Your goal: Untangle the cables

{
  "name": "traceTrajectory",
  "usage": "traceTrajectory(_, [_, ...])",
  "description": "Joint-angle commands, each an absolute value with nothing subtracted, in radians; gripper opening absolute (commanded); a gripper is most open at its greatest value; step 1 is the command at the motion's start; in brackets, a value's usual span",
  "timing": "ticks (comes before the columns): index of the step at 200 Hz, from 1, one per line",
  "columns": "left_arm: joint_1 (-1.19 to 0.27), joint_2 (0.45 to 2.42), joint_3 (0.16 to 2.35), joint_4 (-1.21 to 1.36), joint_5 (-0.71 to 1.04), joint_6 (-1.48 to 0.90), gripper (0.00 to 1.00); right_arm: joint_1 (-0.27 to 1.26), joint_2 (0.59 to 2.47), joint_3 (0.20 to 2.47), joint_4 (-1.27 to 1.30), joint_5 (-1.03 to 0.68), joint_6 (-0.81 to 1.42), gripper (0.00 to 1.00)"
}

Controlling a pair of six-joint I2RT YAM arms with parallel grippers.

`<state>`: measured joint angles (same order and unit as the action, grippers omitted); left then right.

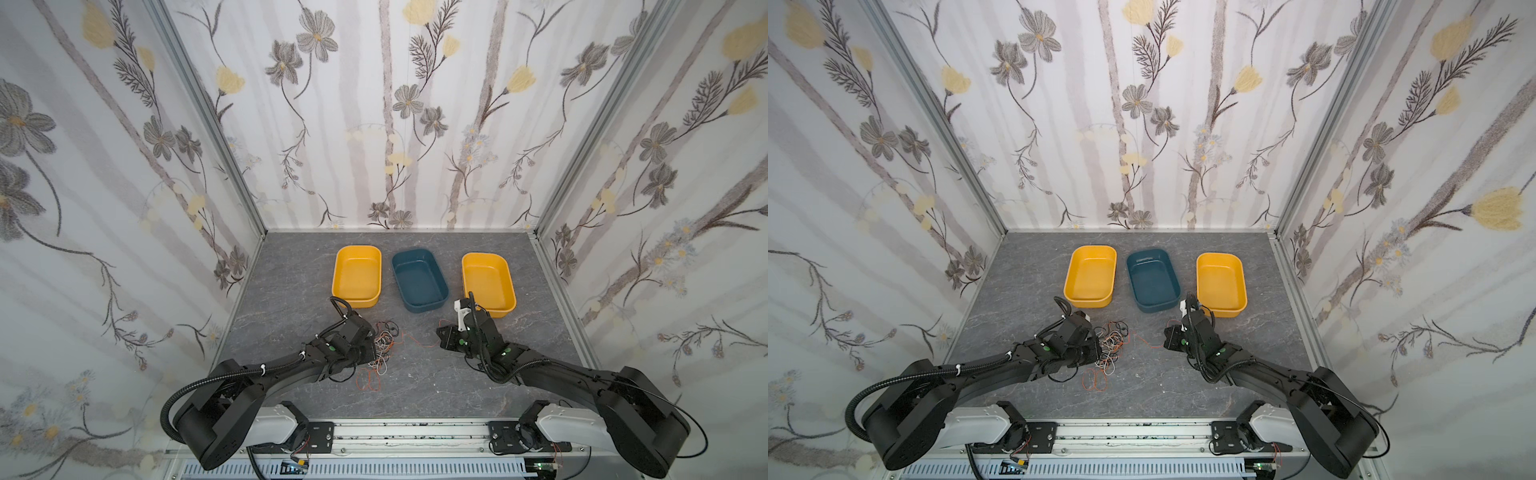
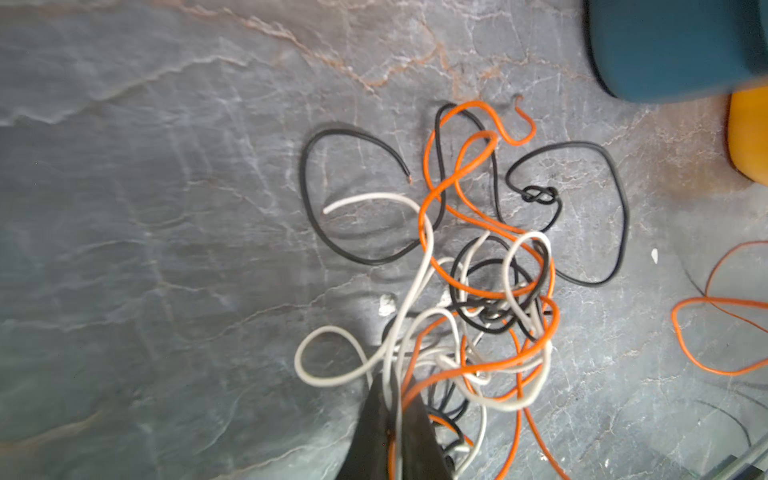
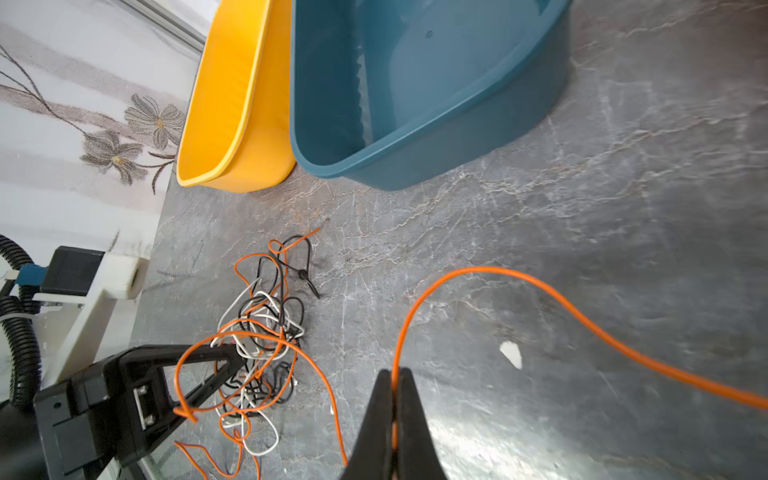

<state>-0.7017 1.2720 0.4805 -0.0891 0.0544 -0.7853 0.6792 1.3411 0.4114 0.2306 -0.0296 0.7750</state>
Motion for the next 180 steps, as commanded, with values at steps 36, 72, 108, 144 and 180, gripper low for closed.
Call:
traceTrajectory(36, [-0.656,1.153,0.447,-0.195,0.002,-0.778,0.06,0.563,1.136,0.357,0.055,0.102,0.728,0.0])
traceTrajectory(72, [-0.625,1.108,0.431,-0.233,-0.009,-0.782,0.05,0.448,1.014,0.323,-0.005,0.099,0.713,0.0])
traceTrajectory(108, [-0.599,1.072,0.414,-0.253,-0.019,-0.793,0.04,0.302,0.914,0.296,-0.05,0.05,0.693,0.0])
traceTrajectory(144, [-0.58,1.04,0.408,-0.288,-0.035,-0.799,0.03,0.161,0.851,0.275,-0.072,-0.025,0.678,0.0])
traceTrajectory(180, [-0.544,0.997,0.385,-0.318,-0.048,-0.825,0.02,0.021,0.829,0.267,-0.075,-0.129,0.662,0.0])
